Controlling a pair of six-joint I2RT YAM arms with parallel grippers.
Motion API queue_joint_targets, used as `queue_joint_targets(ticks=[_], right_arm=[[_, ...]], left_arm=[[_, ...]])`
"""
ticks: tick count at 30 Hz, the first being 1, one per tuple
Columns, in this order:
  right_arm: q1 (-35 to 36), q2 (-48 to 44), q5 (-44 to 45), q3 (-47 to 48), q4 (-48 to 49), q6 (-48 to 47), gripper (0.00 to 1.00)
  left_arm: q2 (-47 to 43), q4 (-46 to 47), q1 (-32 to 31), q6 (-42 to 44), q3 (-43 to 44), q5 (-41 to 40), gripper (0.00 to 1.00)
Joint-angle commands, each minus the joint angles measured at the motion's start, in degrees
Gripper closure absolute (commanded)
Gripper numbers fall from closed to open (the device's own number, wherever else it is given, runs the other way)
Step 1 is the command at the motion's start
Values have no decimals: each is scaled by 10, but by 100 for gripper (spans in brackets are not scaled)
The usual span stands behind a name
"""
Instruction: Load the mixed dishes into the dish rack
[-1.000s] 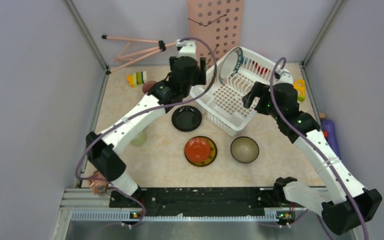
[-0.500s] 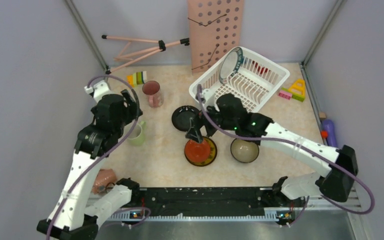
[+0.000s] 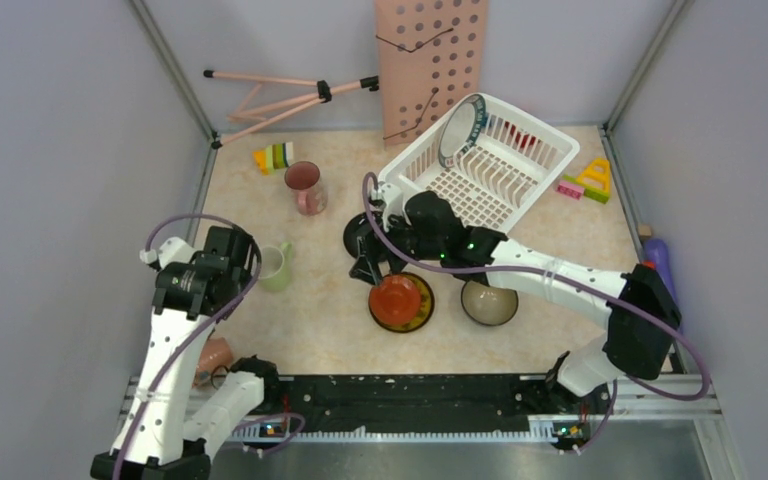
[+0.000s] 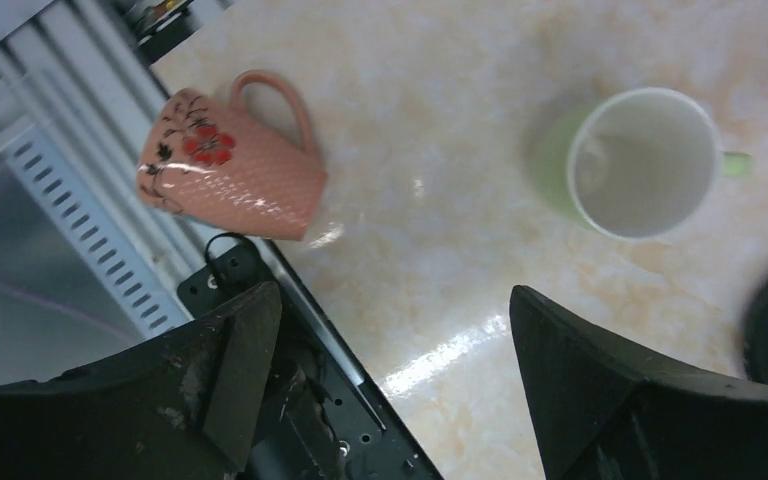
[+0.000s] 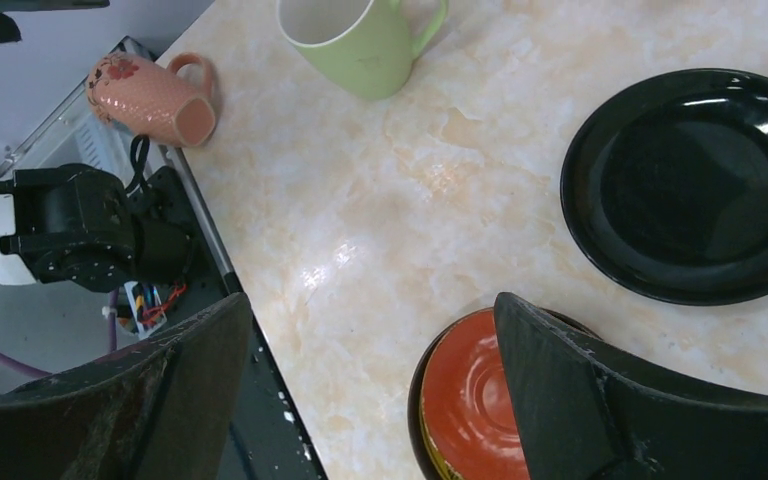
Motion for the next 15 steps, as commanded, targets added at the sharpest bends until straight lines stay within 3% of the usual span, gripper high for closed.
queue_joint_targets(ticks=[1,3,11,15], right_arm=[[-3,-43,23,3,22,-8,10],[-9,-77,30,-20,16,-9,9],[-56,-212,17,-98,-21,-11,7],[-66,-249,15,-103,-53,-29,7]], left_arm=[[5,-11,66,-36,-36,-19,10],[22,22,112,-15,-58,-30,11],[32,139,432,104,-119,11,11],[39,159,500,124,-122,33,8]])
